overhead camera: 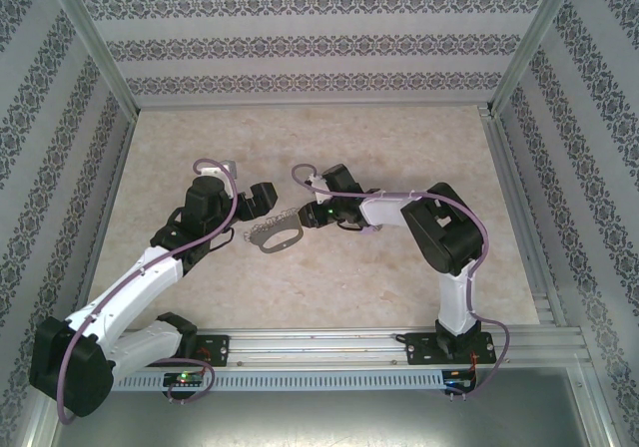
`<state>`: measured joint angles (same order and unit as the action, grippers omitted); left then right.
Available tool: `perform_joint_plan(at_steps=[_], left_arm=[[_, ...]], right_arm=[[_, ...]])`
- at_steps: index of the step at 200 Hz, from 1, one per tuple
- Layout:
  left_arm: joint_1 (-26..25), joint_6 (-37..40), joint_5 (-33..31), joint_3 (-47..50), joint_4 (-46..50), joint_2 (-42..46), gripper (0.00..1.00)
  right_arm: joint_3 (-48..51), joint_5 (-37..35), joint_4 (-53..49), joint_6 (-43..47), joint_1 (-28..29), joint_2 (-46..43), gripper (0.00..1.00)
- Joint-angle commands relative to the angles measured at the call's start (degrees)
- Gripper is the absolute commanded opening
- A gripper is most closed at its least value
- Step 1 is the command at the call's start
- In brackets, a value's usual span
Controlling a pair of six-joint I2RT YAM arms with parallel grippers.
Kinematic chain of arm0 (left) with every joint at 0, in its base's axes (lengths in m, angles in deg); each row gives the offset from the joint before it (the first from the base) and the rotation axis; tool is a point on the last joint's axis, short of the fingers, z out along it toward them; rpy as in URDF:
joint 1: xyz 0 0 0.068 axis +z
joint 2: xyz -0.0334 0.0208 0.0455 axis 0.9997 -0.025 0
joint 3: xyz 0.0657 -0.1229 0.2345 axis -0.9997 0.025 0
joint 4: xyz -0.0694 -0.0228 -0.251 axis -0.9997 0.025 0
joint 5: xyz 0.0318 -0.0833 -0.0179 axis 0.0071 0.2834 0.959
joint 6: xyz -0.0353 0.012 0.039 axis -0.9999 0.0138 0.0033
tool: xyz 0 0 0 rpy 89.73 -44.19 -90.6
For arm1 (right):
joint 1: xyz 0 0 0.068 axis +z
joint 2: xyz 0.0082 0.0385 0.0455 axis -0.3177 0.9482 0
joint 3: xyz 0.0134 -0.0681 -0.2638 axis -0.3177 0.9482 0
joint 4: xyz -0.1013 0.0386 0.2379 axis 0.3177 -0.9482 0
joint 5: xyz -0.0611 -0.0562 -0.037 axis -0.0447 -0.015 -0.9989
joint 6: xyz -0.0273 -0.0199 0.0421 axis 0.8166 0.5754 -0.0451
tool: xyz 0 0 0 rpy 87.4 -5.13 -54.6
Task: Put the keys on the keyring
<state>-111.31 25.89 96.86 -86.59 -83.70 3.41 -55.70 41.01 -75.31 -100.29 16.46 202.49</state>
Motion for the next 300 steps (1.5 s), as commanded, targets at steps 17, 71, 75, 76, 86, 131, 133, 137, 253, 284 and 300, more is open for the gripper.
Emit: perform_joint_plan(at_steps=[17, 71, 75, 76, 86, 131, 133, 137, 253, 284, 300], left_arm=[[0.5, -0.6, 0.6, -0.2, -2.7, -0.2, 1.0], [0.6, -0.8, 0.6, 0.0, -3.1, -0.3, 1.0], [0.6, -0.7, 0.6, -0.1, -3.1, -0.4, 1.0], [0.5, -0.7, 0.7, -0.1, -3.0, -0.4, 1.0], [0.6, -0.8, 0.6, -0.1, -3.1, -0.4, 1.0], [0.6, -0.3, 1.3, -0.5, -3.4, -0.1, 1.0], [0.6, -0.3, 1.4, -0.6, -3.5, -0.1, 1.0], [0.6, -0.1, 1.7, -0.8, -3.5, -0.1, 1.0], [1.6, 4.3, 19.2, -11.5, -4.7, -5.0, 1.0], [1.5, 4.1, 26.0, -13.0, -8.9, -8.0, 0.94], [1.5, 4.2, 29.7, -14.0, -11.0, -9.9, 0.88]], right_arm=[[-1.3, 1.6, 1.2, 0.1, -0.3, 1.1, 0.28], [-1.3, 1.9, 1.7, 0.2, -0.4, 0.6, 0.06], [-1.1, 1.9, 1.6, 0.2, -0.4, 0.5, 0.03], [-1.1, 1.9, 1.6, 0.2, -0.4, 0.5, 0.02], [-0.7, 2.0, 1.8, 0.2, -0.5, 0.0, 0.0], [3.6, 1.4, 2.3, 0.6, -1.0, -8.0, 0.0], [4.0, 1.4, 2.4, 0.6, -1.0, -8.5, 0.0], [4.5, 1.4, 2.4, 0.9, -1.0, -9.7, 0.0], [13.6, 1.7, 6.5, 6.4, -2.3, -37.7, 0.0], [14.0, 1.7, 8.2, 6.0, -2.5, -40.9, 0.0], [14.1, 2.4, 9.7, 5.2, -2.9, -42.1, 0.0]])
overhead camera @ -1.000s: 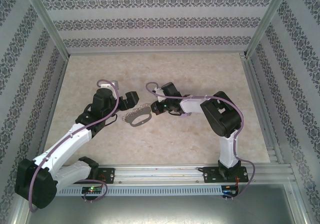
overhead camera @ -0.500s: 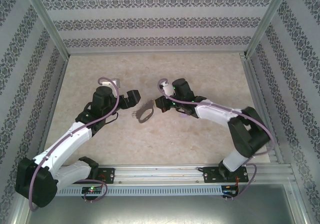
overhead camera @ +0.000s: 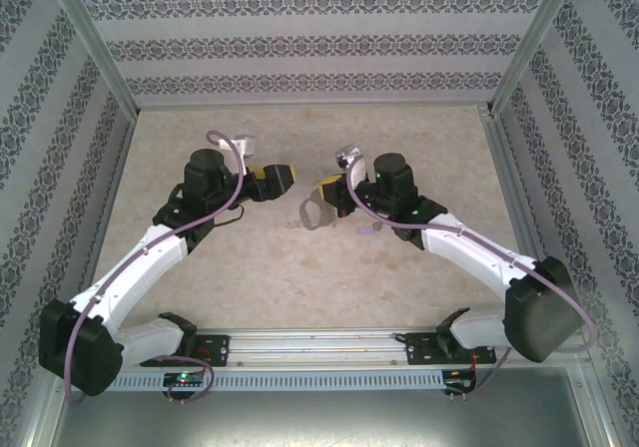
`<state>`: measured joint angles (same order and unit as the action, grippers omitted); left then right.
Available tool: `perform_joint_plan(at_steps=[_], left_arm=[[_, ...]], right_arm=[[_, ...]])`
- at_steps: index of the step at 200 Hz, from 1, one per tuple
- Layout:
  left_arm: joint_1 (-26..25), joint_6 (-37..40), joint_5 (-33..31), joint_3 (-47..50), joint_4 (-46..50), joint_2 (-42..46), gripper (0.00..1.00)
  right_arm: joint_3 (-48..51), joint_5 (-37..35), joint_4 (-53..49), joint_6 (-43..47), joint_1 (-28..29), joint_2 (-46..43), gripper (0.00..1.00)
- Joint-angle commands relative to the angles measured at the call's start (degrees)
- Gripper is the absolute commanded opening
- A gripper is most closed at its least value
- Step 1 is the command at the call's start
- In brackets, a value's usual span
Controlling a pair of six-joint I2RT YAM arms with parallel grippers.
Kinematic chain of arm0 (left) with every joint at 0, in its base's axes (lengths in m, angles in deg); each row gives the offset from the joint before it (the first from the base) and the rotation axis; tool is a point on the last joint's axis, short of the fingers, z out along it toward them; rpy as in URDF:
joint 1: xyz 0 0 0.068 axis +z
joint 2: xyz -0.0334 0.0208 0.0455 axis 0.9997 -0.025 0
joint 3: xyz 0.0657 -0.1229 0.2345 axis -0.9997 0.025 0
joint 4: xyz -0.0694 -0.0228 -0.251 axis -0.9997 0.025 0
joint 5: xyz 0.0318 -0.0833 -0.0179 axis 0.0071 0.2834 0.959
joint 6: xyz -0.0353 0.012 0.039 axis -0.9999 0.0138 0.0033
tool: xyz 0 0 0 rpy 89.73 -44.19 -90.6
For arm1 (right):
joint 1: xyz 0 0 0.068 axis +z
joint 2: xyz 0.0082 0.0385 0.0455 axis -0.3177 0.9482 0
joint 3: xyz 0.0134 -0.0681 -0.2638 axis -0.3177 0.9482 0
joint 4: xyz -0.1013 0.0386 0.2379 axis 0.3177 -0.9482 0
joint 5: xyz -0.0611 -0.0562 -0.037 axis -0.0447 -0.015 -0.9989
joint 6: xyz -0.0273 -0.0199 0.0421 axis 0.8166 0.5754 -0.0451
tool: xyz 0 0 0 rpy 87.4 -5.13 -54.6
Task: Put the keys on the keyring
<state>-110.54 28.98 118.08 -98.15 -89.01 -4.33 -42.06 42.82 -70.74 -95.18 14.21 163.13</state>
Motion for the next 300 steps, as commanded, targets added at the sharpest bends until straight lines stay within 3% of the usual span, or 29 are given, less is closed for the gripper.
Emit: perform_joint_plan(at_steps=[1, 50, 80, 120, 203, 300], left_arm=[[0.8, 1.1, 8.7, -2.5, -5.9, -2.3, 0.87], [0.8, 1.1, 16.2, -5.5, -11.6, -6.3, 0.56], [0.9, 2.2, 17.8, -6.2, -13.6, -7.6, 0.47], [0.8, -0.9, 20.5, -5.1, -21.2, -10.5, 0.46], [0.7, -4.4, 23.5, -5.1, -27.3, -13.6, 0.41], [0.7, -4.0, 22.9, -2.8, -27.8, -13.6, 0.46]], right_arm=[[0.4, 0.6, 5.3, 0.0, -0.6, -2.8, 0.0], [0.9, 3.4, 11.7, -3.3, -1.6, -2.2, 0.0], [3.0, 7.3, 20.7, -8.7, -4.4, -0.4, 0.0], [2.3, 11.8, 22.3, -11.1, -5.9, 0.9, 0.0], [-0.2, 15.5, 23.5, -13.9, -6.2, 3.2, 0.0], [-0.4, 16.1, 25.3, -15.8, -6.4, 3.2, 0.0]])
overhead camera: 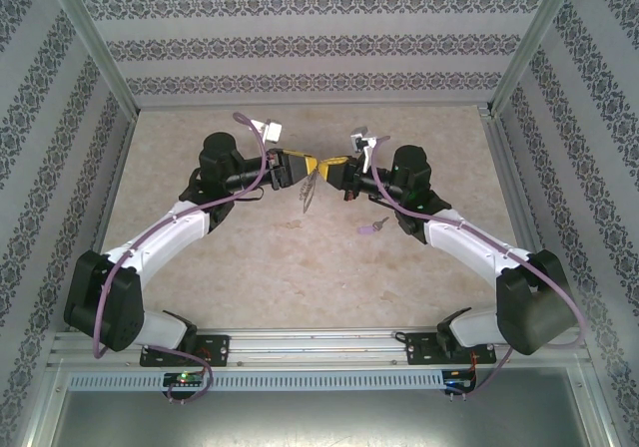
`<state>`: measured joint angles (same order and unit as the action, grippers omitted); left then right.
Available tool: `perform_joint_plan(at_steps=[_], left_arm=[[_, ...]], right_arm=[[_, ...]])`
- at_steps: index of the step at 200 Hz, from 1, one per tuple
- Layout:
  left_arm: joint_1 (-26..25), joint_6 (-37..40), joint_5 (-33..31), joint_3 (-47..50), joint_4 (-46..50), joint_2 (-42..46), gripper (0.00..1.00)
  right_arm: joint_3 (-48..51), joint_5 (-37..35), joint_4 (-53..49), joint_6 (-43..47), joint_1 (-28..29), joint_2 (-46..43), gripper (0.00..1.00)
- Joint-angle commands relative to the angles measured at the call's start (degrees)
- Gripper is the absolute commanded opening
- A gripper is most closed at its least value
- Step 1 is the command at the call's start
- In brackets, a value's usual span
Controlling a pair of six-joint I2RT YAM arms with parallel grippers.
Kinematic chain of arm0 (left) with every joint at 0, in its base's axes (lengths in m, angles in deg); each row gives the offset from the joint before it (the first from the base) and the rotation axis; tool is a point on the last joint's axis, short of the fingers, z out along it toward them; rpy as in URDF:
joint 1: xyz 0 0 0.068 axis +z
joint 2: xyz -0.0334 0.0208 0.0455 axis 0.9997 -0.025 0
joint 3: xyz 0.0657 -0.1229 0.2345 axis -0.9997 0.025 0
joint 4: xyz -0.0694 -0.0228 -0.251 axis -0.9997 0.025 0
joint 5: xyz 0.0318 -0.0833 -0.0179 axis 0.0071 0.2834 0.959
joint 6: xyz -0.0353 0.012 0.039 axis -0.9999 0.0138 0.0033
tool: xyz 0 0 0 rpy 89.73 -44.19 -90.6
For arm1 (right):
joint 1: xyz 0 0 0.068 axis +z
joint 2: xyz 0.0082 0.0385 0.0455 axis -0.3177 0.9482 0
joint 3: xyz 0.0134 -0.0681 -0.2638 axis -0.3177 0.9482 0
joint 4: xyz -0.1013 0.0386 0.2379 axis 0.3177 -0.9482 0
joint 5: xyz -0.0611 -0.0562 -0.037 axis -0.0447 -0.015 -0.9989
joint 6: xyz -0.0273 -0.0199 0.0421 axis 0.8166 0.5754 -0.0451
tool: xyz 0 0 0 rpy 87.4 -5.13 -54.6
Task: Put the keys on the keyring
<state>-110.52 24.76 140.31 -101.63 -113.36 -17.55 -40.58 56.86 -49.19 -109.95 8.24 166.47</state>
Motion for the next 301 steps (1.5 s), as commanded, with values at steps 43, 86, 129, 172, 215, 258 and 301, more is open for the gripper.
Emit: perform_joint_plan(at_steps=[43, 86, 129, 172, 215, 258, 301], left_arm=[[0.7, -1.4, 2.3, 1.1, -6.9, -1.0, 0.44], [0.3, -3.1, 3.5, 1.5, -9.8, -1.7, 0.4], [-0.3, -3.8, 4.2, 2.1, -11.5, -2.1, 0.32], [-0.6, -4.6, 4.6, 2.8, -13.7, -1.9, 0.25], [-0.9, -4.7, 4.3, 2.6, -14.4, -2.4, 0.19], [-1.2, -5.5, 4.2, 1.8, -16.1, -3.4, 0.13], [-1.3, -4.9, 3.6, 1.2, -15.5, -3.9, 0.0]], right_arm=[[-1.9, 2.7, 5.3, -2.6, -0.4, 0.4, 0.0], [-1.9, 3.0, 7.0, -3.9, -0.5, 1.0, 0.0], [-1.8, 2.9, 7.6, -4.5, -0.8, 1.1, 0.0], [-1.4, 3.0, 8.7, -5.5, -1.4, 1.6, 0.0], [-1.3, 3.5, 8.9, -5.8, -1.5, 2.1, 0.0], [-1.1, 3.7, 8.7, -5.8, -1.4, 2.2, 0.0], [-0.5, 2.6, 8.7, -7.1, -3.1, 1.6, 0.28]])
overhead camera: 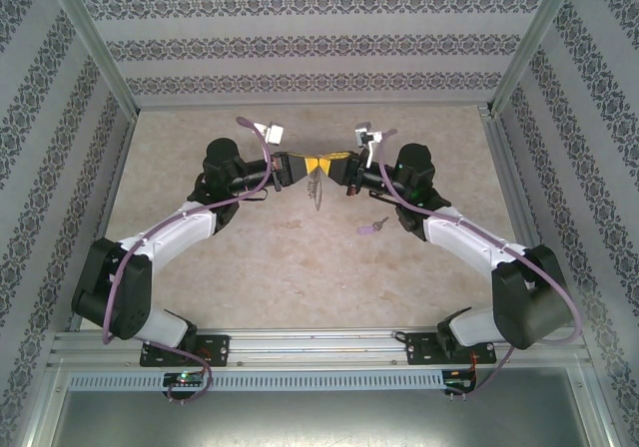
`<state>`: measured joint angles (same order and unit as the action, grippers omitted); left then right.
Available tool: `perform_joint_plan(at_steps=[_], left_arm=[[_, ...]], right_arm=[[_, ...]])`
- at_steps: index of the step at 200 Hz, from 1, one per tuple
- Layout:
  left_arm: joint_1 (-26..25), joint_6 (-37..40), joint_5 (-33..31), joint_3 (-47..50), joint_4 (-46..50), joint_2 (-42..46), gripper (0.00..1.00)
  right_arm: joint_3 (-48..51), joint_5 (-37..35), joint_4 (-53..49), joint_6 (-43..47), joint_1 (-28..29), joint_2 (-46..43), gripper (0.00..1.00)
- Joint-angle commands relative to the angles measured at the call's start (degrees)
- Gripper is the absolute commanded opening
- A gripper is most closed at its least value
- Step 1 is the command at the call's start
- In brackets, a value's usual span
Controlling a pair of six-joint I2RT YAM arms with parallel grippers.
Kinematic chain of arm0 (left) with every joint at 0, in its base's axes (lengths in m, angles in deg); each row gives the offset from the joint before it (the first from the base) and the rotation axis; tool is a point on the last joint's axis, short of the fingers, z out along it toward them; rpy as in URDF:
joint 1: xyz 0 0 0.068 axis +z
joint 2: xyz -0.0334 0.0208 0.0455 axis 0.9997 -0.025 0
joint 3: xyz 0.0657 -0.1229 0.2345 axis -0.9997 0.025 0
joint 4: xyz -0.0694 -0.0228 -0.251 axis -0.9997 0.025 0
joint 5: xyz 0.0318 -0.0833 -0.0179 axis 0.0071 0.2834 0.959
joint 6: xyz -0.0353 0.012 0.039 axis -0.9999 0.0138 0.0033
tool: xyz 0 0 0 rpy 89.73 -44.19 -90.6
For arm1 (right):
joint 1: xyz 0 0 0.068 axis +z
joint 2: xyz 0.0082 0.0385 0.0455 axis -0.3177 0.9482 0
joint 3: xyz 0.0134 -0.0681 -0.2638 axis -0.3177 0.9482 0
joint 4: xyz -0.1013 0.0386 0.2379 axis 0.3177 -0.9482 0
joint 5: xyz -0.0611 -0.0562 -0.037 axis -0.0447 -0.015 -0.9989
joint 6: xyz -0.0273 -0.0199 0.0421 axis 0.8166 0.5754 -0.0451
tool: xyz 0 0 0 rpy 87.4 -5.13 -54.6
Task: Put the keys on the keyring
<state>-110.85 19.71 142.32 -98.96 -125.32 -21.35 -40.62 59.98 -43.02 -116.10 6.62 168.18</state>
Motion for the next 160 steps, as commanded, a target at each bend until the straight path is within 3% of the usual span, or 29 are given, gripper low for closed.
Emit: perform_joint_plan(at_steps=[1, 17, 33, 100, 160], left_arm=[[-1.0, 0.2, 1.6, -1.5, -3.5, -0.1, 0.0], [-1.0, 1.9, 1.0, -1.9, -1.2, 0.5, 0.0], [-1.0, 4.0, 0.8, -2.5, 1.5, 1.1, 0.0], [-1.0, 18.7, 1.8, -5.6, 14.2, 3.1, 0.0], [-1.0, 26.2, 5.8, -6.8, 16.6, 3.9, 0.0]], right_arm=[[-0.4, -0.6, 2.6, -1.1, -1.6, -0.2, 0.29], [1.0, -1.8, 2.8, -2.4, -3.9, -2.2, 0.48], [2.4, -2.5, 2.4, -3.3, -6.2, -4.9, 0.53], [5.2, 1.4, -0.1, -3.7, -9.3, -9.4, 0.55], [3.8, 8.6, 0.1, -2.2, -8.8, -6.6, 0.54]])
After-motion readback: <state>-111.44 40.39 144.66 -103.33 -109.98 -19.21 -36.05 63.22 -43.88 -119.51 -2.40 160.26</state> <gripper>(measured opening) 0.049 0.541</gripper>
